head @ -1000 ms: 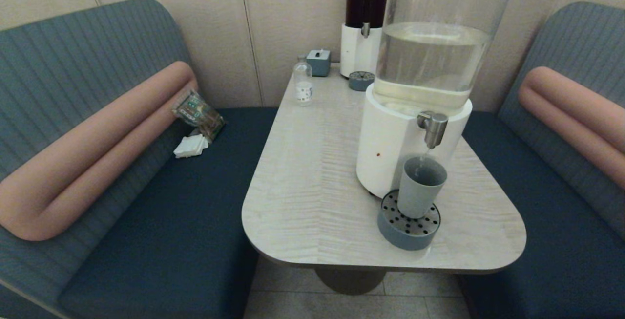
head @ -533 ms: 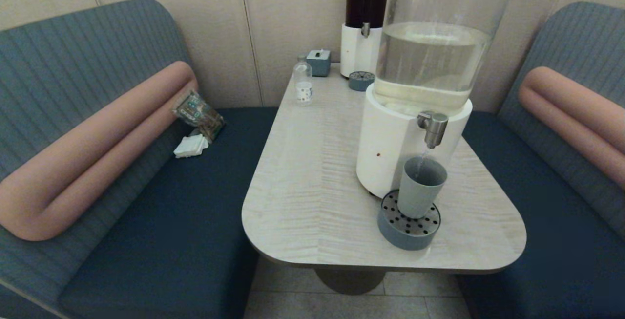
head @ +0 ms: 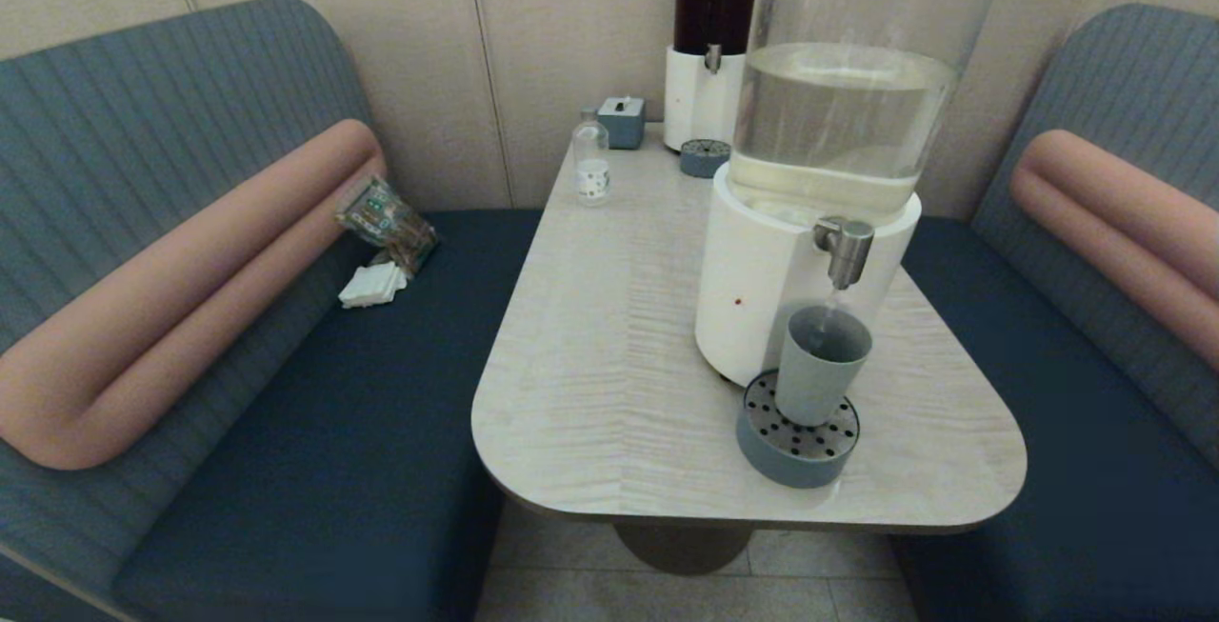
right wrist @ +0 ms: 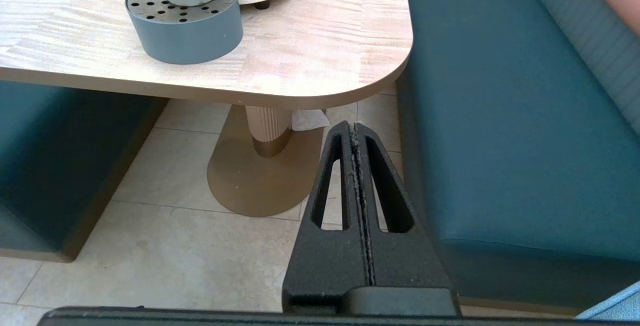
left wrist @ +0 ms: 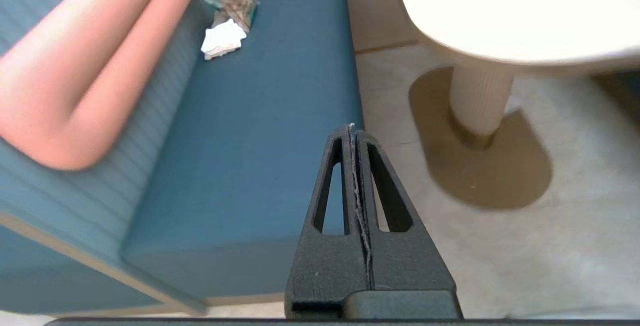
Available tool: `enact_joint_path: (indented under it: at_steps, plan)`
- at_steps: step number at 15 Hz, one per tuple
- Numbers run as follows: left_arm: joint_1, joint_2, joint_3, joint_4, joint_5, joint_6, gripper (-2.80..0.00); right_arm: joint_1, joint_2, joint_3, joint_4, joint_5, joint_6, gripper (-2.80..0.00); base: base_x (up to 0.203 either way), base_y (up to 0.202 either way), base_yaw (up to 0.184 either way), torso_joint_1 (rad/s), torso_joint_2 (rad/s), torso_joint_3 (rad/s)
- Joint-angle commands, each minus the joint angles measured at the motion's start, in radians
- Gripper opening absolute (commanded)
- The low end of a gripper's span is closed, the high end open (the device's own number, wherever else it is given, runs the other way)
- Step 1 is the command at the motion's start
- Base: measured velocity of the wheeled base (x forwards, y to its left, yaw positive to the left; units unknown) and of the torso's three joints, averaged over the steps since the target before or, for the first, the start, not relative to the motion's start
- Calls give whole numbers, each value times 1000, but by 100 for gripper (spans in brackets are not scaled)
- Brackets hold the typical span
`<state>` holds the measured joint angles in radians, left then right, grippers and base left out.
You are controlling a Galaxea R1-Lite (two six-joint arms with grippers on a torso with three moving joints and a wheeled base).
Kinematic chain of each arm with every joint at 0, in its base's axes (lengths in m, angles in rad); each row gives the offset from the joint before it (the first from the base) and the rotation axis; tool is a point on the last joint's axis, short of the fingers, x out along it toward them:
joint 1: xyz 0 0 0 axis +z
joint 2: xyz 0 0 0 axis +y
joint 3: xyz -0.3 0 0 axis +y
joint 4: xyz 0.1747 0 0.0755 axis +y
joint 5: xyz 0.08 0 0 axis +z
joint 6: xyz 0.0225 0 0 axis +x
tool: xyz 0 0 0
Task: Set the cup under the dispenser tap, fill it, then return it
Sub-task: Turn off the faucet
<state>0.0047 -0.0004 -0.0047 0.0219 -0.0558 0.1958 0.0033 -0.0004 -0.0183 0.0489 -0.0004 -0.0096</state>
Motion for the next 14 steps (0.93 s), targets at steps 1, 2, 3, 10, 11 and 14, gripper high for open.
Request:
enact_joint_path:
  at_steps: [1,2,3,10,11,14]
  plan:
    - [-2,0,-10,23,-3,8,-280,0,0,0,0,0,0,-280,0,0,0,0,0,0]
    - [-2,2,-21,35,-5,6,-280,0,0,0,0,0,0,-280,0,0,0,0,0,0]
    - [-2,3,-51,48,-14,-1,-280,0,0,0,0,0,0,-280,0,0,0,0,0,0]
    - [-2,385,-495,-15,-186,-150,-280,0,0,0,0,0,0,-280,0,0,0,0,0,0]
    - [-2,475,-532,-93,-256,-205,-280,1,0,0,0,0,0,-280,0,0,0,0,0,0]
    - [-2,744,-558,-334,-521,-309,-280,0,0,0,0,0,0,-280,0,0,0,0,0,0]
